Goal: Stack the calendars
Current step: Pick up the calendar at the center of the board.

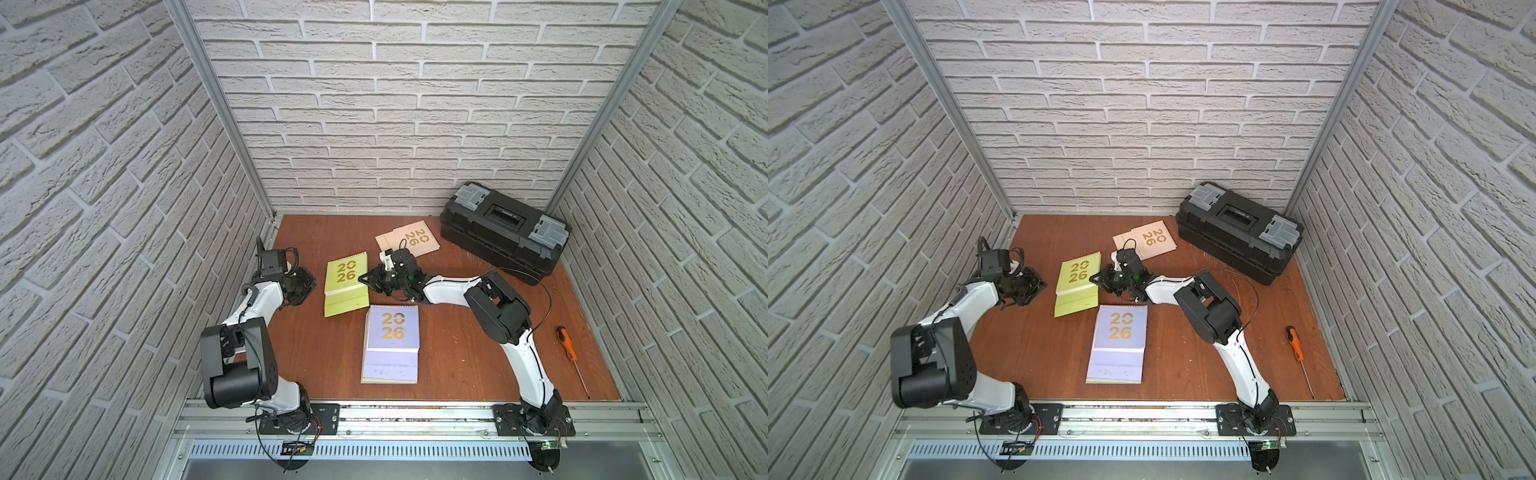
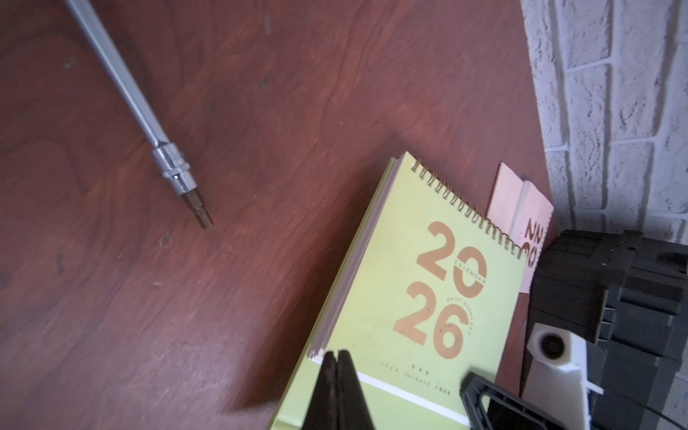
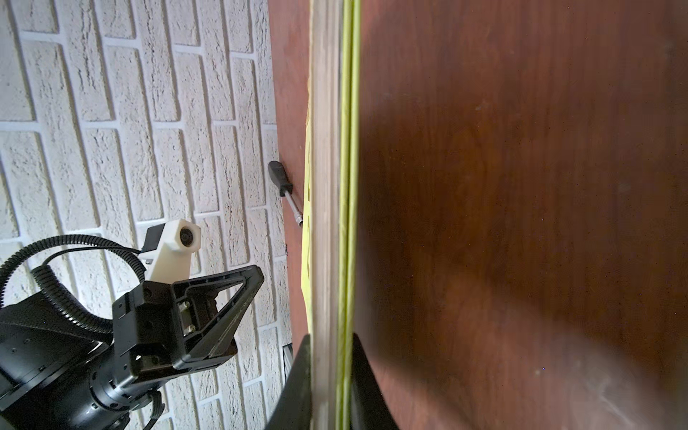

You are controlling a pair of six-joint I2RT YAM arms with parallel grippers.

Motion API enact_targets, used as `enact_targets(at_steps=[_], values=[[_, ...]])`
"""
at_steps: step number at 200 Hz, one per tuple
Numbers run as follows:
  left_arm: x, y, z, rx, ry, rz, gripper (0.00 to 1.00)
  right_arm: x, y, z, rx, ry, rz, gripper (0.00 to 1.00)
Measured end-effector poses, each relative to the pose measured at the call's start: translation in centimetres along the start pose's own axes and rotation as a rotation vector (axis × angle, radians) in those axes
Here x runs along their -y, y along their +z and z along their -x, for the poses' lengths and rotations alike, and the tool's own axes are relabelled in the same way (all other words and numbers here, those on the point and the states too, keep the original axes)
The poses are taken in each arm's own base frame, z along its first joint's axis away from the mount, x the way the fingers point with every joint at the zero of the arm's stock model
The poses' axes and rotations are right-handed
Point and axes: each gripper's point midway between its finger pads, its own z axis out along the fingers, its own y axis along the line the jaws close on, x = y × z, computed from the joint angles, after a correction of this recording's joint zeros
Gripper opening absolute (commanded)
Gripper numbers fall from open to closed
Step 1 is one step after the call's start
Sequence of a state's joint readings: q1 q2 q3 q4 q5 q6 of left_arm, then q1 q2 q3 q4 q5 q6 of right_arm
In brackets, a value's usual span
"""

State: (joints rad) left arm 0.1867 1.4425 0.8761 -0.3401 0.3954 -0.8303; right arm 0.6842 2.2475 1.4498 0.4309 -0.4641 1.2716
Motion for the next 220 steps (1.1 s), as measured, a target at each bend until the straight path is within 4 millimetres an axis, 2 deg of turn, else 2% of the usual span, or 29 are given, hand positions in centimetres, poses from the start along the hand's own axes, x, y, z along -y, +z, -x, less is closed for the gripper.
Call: enact_targets(at_steps=[27,67,145,172,220], values=[[1.0,-1.5,-0.6,0.024,0.023,-0.019,0.0,-1.1,-0.9,0.0,0.008,-0.008,0.017,0.03],[2.3,-2.0,-3.8,-0.013,0.069,-0.026,0.0,-2.5,-3.4,-0.2,0.029,-0.017,0.028,0.03],[4.4,-4.2,-6.3,-0.004,0.11,-0.059,0.0,-5.1,-10.9,-1.5,0.08,-0.055,0.057,0.03],[4.9,-4.4,-7.2,-0.01,0.123,-0.063,0.0,-4.8,-12.7,-2.4,0.089,-0.053,0.058,0.03],[5.8,-4.8,-8.7,-0.017,0.141,-0.082,0.0,-2.4,-15.5,-4.5,0.096,-0.028,0.023,0.03]])
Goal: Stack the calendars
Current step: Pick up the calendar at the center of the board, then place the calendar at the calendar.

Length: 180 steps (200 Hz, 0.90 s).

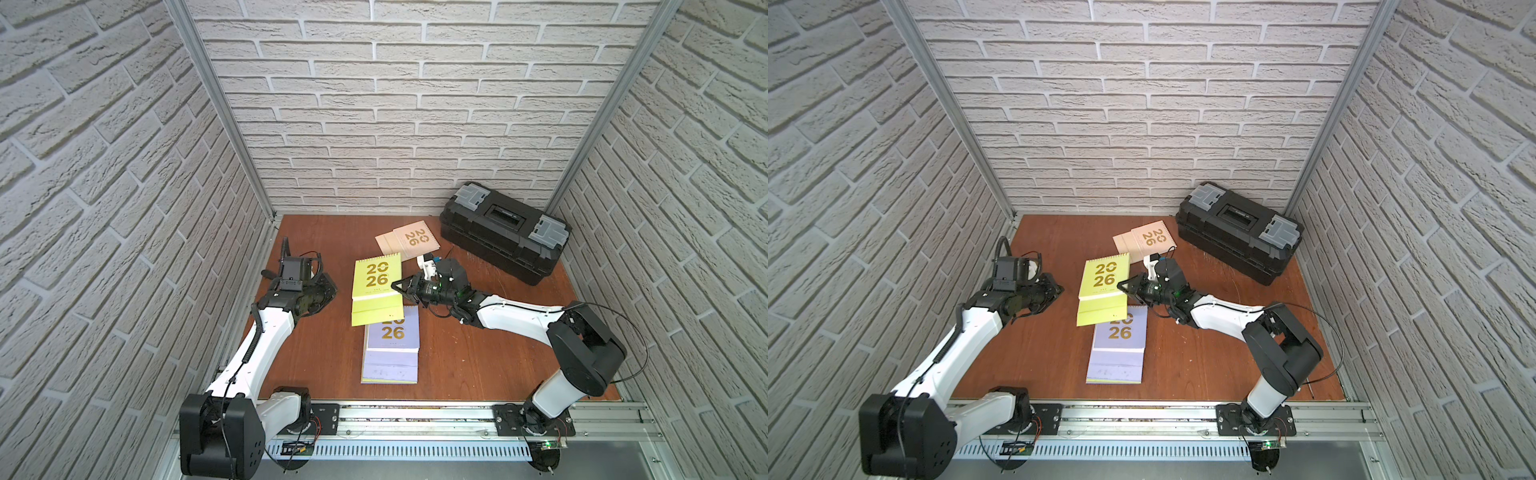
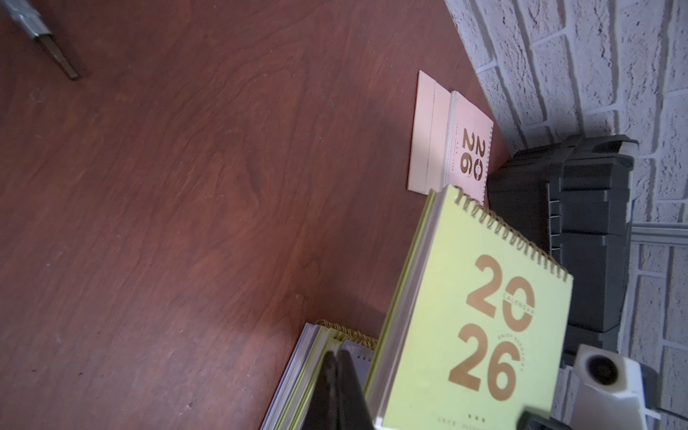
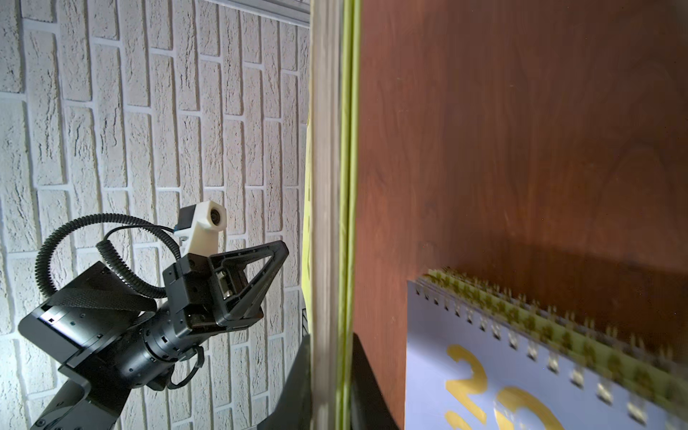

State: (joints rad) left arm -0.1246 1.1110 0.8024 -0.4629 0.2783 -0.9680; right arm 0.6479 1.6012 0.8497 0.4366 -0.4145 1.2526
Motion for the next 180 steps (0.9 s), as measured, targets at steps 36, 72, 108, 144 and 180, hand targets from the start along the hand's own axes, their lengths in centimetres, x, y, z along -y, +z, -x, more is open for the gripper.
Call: enact_targets(at_steps=[36,72,108,144,180], values=[[0.0,0.9,-2.4,-0.034,0.016,0.006,0.0,0.1,-3.2,-1.2,0.028,-0.006,0.003,0.03],[-0.6,2.0,-4.7,-0.066,0.025,0.03,0.0,-1.3,-6.8,-2.5,0.062,-0.045,0.016,0.03],[0.2,2.7,-5.8,-0.069,0.05,0.024,0.0,-0.6,-8.8,-3.9,0.079,-0.063,0.006,0.03],[0.7,3.2,-6.6,-0.068,0.069,0.022,0.0,2.9,-8.8,-5.8,0.063,-0.052,-0.075,0.03],[-0.2,3.9,-7.6,-0.07,0.067,0.04,0.0,5.4,-8.7,-7.8,0.042,-0.047,-0.111,0.03]])
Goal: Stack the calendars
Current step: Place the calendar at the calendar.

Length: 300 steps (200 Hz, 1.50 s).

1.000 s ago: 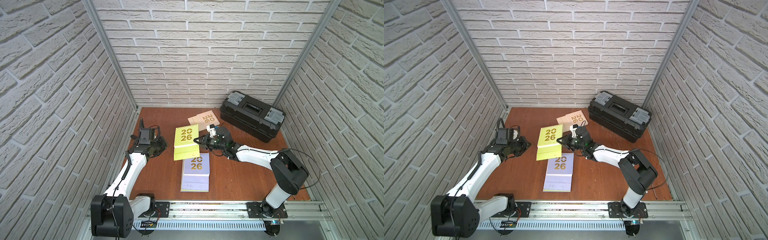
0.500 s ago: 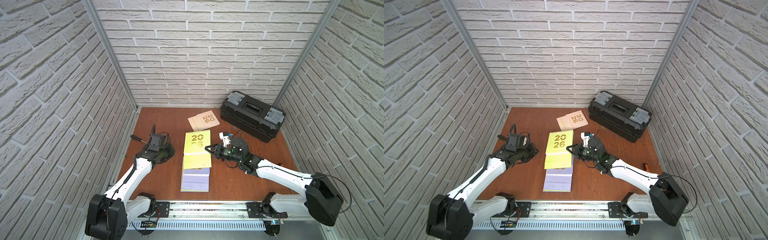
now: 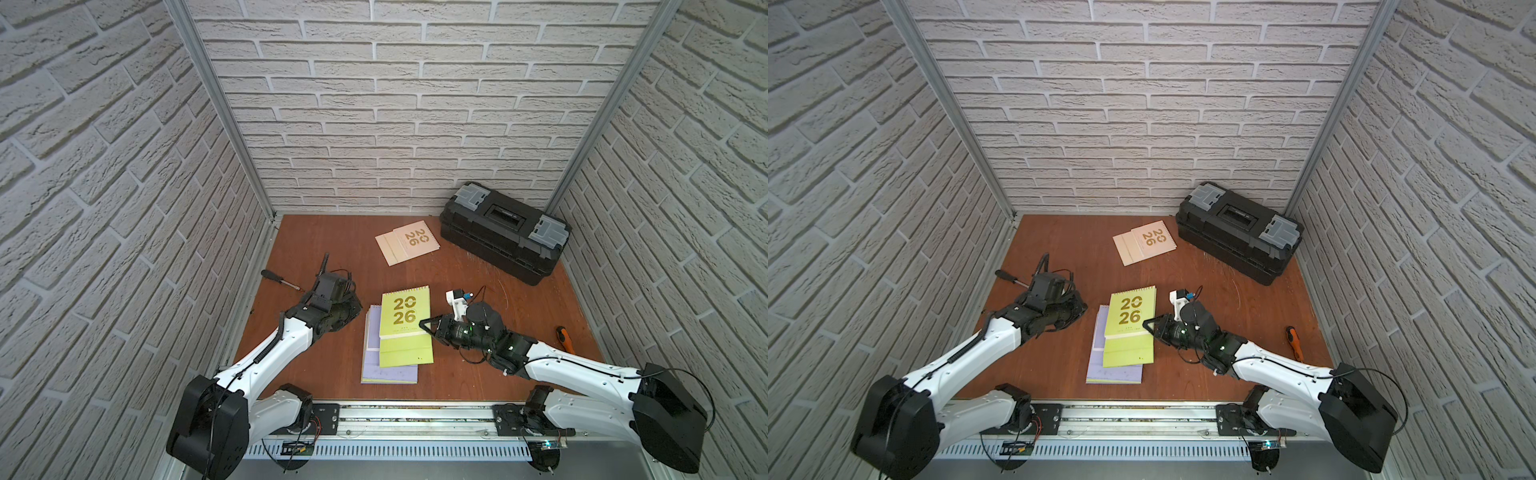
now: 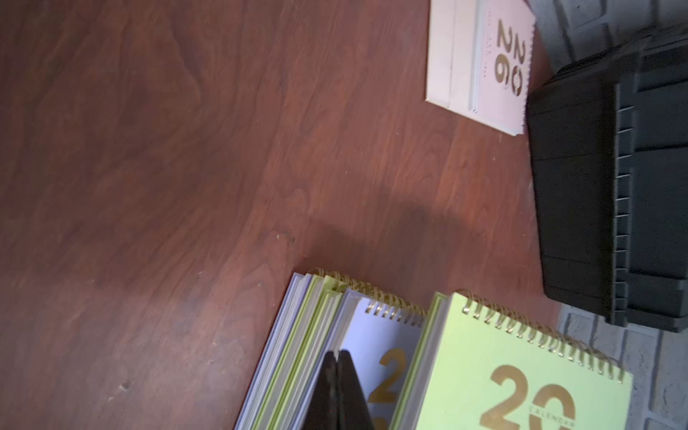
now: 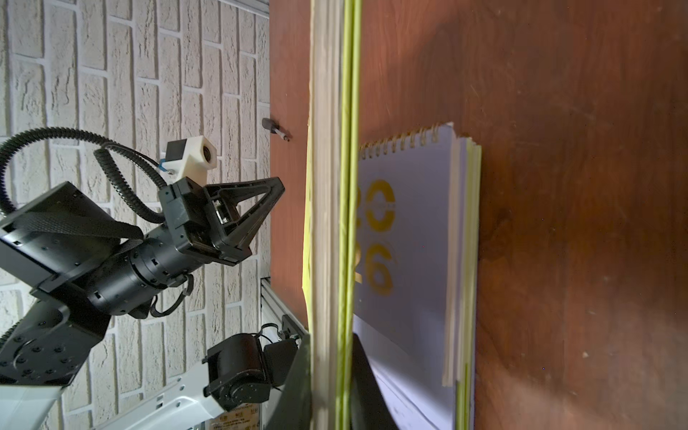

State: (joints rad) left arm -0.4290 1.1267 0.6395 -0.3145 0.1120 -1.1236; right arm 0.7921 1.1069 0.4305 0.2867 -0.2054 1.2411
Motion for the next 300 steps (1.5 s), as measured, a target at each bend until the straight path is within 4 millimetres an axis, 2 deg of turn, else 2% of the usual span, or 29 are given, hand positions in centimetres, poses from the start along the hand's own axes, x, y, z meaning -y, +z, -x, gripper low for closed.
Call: enact_targets(at_steps=[17,69,111,140,193,300], values=[[-0.6,0.3,-0.7,-0.011,0.002,0.016,0.0,0.2,0.1,-0.6,-0.007,-0.005,0.006,0.03],[-2.3,0.9,-1.9,-0.022,-0.009,0.047,0.0,-1.5,0.9,-1.1,-0.009,-0.032,0.074,0.03],[-3.5,1.4,-2.6,-0.031,-0.021,0.062,0.0,-1.3,1.7,-1.2,-0.004,-0.024,0.086,0.03],[-3.2,1.5,-2.8,-0.031,-0.018,0.05,0.0,-0.5,2.4,-1.7,-0.017,-0.012,0.068,0.03],[-3.1,2.0,-3.4,-0.042,-0.014,0.043,0.0,-0.6,3.1,-2.2,-0.026,-0.013,0.081,0.03],[-2.8,2.7,-4.2,-0.063,0.0,0.043,0.0,0.1,3.6,-2.5,-0.01,-0.016,0.051,0.03]])
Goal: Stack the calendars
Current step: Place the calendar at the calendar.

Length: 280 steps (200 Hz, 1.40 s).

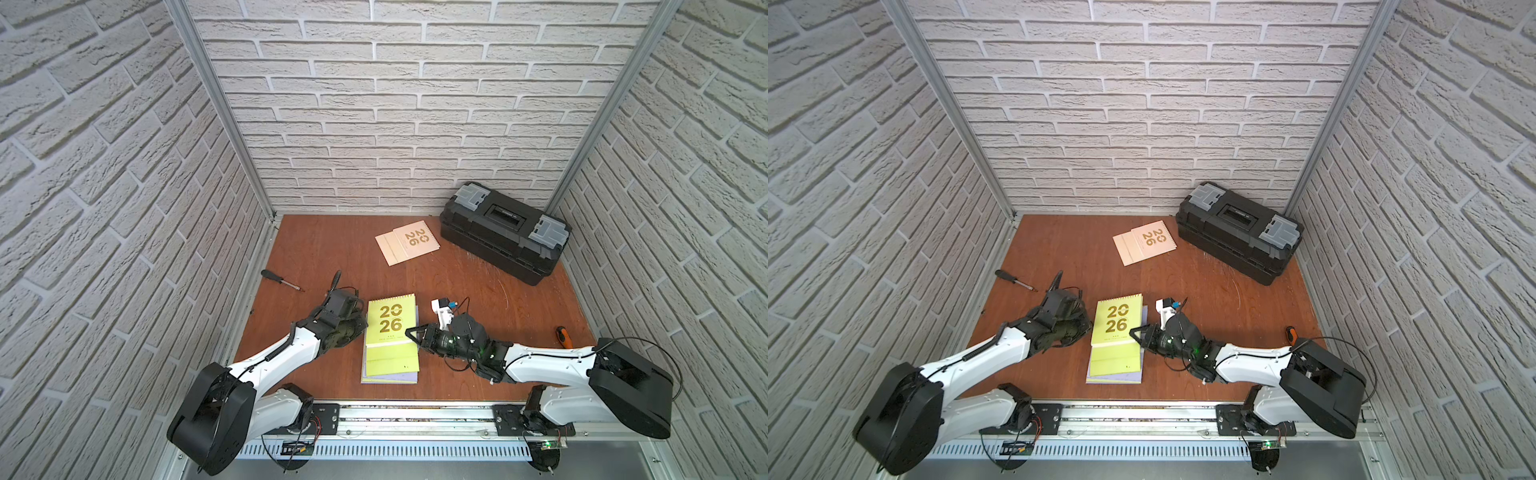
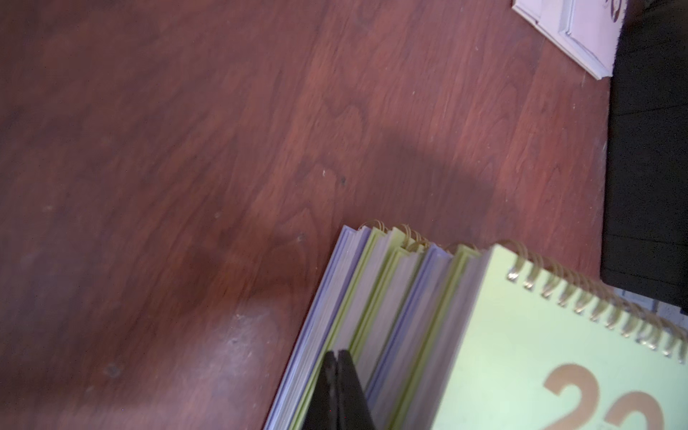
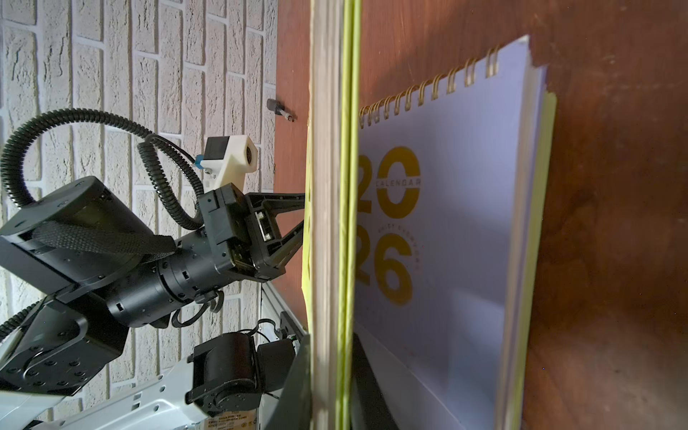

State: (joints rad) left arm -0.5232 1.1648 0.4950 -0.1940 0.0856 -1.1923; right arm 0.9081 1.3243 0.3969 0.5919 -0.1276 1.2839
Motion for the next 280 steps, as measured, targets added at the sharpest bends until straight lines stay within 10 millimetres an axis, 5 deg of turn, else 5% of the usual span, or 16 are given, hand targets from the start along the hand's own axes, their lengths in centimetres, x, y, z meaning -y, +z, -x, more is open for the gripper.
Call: enact_targets(at_steps=[83,280], values=[[0.1,0.1,0.0,0.003,-0.003,-0.004,0.0,0.2,0.0,0.0,0.009,-0.003,-0.012,0.23],[-0.1,0.4,0.0,0.006,0.002,0.013,0.0,3.1,-1.3,0.0,0.02,-0.045,-0.168,0.45]])
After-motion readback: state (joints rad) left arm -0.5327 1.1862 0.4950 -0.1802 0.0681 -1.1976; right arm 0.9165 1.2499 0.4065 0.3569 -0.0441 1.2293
